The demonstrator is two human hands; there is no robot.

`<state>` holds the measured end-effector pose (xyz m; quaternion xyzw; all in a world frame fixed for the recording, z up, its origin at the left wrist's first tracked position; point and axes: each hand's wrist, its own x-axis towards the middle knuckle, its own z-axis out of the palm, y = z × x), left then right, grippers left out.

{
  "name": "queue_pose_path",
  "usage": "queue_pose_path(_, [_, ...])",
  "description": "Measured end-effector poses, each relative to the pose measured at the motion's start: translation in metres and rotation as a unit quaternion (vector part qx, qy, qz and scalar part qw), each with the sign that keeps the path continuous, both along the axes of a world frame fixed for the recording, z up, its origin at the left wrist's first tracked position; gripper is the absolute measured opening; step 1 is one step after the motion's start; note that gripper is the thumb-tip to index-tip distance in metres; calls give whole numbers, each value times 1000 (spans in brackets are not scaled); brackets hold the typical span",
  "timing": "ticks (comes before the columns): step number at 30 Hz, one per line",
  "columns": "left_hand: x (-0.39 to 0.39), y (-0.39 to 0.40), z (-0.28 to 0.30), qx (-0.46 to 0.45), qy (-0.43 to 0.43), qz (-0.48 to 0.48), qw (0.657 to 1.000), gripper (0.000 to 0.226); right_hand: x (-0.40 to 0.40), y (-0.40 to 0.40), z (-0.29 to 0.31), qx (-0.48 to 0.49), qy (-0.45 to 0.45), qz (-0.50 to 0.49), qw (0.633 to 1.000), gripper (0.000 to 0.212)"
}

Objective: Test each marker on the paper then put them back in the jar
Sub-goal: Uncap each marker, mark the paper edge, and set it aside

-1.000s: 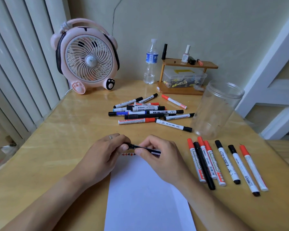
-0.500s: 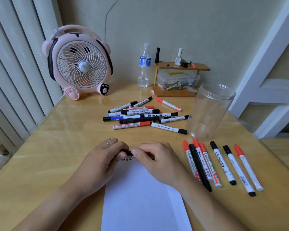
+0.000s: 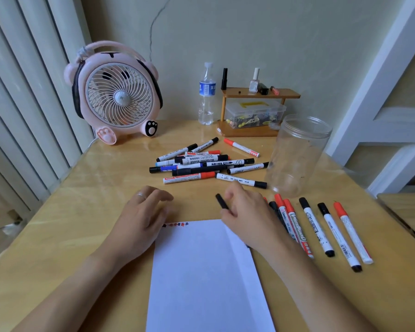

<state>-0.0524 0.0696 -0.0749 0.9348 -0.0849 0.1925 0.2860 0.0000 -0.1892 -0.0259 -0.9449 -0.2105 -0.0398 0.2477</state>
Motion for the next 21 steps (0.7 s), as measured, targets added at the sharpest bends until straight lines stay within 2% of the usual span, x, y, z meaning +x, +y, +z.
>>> queue_pose_path(6, [0,5,-5,23,10,16,1000,23,0,-27,10,-99,0,-153,983,13])
queue_pose_path(9, [1,5,-5,23,14,17,999,22,1,-30,10,-112,16,-186,976,16])
queue_pose_path(12, [2,5,-6,23,19,22,999,22,5,-24,9,-99,-29,-203,974,19])
queue_pose_path(15, [3,4,-6,29,23,28,999,22,25,-15,2,-75,-106,-156,979,24])
queue_pose_path(17, [3,3,-5,29,24,30,999,21,41,-11,-8,-101,-140,-99,980,32])
queue_pose_path(21, [3,1,-5,31,26,35,999,22,58,-6,-28,-142,-103,-52,983,56])
